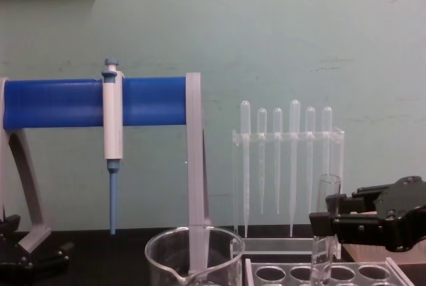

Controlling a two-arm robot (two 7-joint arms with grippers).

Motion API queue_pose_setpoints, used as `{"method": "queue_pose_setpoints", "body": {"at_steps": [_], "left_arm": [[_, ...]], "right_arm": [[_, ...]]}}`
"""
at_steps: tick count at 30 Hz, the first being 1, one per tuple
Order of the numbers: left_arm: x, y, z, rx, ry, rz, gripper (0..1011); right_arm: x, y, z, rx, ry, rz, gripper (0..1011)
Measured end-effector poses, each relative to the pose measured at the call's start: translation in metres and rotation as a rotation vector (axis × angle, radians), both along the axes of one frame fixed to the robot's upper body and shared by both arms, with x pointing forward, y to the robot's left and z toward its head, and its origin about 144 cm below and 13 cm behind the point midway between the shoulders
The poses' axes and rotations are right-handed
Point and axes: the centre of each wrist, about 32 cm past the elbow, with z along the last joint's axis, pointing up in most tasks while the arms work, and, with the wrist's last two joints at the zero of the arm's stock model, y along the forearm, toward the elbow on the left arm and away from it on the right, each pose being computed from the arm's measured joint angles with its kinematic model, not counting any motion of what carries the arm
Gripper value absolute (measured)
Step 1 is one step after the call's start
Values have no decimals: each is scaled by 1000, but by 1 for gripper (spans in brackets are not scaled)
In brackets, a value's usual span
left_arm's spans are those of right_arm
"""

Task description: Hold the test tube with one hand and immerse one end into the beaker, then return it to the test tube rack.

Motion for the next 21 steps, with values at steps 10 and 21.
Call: {"method": "queue_pose_setpoints", "body": {"at_steps": [10,21], "left_arm": [[0,0,0,0,0,0,1000],[0,0,0,0,0,0,1000]], "right_arm": [[-5,-3,12,50,-46,-5,720],[-15,-13,36,185,-127,-108,1003]]}}
